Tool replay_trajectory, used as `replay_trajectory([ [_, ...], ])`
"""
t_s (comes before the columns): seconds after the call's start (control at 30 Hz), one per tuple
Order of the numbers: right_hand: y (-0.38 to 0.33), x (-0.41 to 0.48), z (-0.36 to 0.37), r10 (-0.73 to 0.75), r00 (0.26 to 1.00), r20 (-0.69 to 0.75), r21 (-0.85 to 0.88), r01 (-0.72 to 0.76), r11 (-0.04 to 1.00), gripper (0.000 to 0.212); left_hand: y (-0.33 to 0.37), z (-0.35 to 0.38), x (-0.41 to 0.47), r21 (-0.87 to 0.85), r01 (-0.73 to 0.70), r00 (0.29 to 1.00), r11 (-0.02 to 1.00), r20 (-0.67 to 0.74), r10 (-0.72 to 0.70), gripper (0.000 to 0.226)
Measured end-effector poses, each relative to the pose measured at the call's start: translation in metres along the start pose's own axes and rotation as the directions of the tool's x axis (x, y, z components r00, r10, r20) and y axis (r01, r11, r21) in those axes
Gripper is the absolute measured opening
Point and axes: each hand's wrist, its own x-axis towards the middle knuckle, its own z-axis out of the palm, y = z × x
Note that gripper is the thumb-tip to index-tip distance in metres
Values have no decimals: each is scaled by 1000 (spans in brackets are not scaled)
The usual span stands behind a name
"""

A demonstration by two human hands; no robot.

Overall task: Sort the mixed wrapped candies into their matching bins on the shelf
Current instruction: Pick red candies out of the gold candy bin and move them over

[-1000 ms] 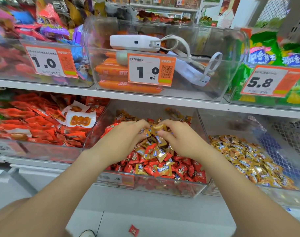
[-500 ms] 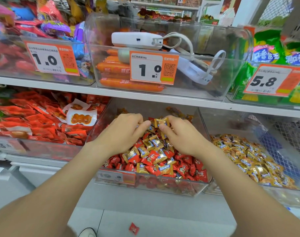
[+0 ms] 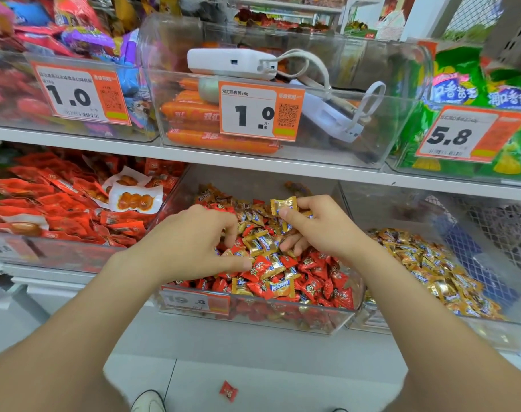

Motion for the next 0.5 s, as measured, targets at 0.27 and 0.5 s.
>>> replay_trajectory([
  [0.27, -12, -2, 2, 113, 978, -175, 2, -115, 993, 24, -8, 5, 2, -157, -10, 994, 988, 102, 26, 36],
  [0.5, -10, -5, 4, -9, 962, -274, -339, -88, 937, 43, 16, 6, 7, -214, -77, 993, 974, -107, 55, 8],
])
